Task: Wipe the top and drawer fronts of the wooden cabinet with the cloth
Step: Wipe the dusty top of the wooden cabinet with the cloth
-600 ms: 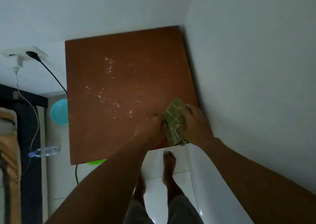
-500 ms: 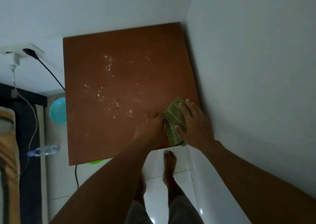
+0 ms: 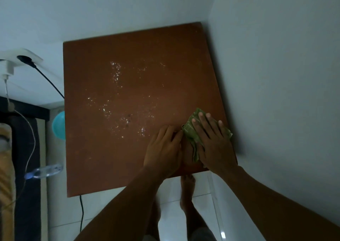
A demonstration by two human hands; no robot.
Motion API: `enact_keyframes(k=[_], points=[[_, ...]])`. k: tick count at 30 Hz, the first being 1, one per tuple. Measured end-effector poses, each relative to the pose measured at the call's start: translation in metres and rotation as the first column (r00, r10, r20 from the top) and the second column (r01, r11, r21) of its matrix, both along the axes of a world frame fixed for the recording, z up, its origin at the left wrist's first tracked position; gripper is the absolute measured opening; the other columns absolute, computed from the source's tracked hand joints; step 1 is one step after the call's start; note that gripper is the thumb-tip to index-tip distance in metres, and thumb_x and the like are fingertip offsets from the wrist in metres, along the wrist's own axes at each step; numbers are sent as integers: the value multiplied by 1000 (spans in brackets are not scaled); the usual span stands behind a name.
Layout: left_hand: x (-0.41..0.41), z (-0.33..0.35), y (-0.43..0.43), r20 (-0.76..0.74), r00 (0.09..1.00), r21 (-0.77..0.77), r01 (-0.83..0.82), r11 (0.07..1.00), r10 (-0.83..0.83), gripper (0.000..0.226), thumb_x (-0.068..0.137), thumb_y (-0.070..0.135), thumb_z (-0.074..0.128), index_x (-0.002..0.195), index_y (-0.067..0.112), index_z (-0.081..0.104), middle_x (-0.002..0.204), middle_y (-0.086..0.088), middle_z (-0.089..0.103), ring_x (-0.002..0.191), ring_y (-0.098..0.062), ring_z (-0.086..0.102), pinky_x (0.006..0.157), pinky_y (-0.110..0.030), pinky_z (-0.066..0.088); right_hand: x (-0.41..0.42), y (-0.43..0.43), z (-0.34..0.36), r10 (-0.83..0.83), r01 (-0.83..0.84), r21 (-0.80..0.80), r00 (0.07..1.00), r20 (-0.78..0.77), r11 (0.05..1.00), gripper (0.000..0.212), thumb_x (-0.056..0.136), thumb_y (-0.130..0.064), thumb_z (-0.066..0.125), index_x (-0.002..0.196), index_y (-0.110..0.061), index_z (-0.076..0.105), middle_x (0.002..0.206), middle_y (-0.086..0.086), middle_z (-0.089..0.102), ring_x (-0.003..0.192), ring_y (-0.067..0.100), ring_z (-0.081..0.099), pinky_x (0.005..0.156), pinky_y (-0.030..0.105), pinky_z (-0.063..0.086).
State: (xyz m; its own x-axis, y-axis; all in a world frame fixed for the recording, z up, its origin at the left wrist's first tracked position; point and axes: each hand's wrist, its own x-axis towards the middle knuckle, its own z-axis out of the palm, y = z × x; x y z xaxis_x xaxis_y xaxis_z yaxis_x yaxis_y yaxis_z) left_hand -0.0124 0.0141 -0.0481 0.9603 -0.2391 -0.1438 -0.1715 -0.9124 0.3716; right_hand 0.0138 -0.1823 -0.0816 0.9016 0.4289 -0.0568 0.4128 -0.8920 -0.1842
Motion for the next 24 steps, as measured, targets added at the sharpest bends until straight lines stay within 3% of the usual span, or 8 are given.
enact_keyframes(k=[8, 16, 24], points=[[60, -5, 6, -3, 1000, 101, 19, 995, -18, 54, 92, 34, 40, 138, 11, 57, 138, -10, 57, 129, -32, 51, 104, -45, 45, 68, 8, 5, -43, 24, 253, 997, 71, 967, 53, 100, -24, 32, 152, -13, 38, 159, 6, 35, 151, 24, 26, 121, 49, 26], [126, -2, 22, 14, 1000, 148, 25, 989, -28, 51, 95, 33, 45, 140, 13, 56, 144, -8, 54, 135, -30, 47, 109, -43, 40, 187, 30, 18, -31, 14, 249, 998, 63, 968, 57, 99, -32, 24, 152, -16, 39, 160, 3, 35, 150, 24, 28, 121, 47, 25], [163, -6, 37, 52, 996, 158, 59, 986, -68, 49, 91, 33, 40, 127, 13, 67, 130, -7, 62, 117, -30, 59, 94, -40, 50, 294, 65, 24, 35, -33, 103, 999, -18, 994, 69, 92, -46, 11, 156, -26, 27, 165, -1, 22, 153, 24, 18, 120, 49, 18]])
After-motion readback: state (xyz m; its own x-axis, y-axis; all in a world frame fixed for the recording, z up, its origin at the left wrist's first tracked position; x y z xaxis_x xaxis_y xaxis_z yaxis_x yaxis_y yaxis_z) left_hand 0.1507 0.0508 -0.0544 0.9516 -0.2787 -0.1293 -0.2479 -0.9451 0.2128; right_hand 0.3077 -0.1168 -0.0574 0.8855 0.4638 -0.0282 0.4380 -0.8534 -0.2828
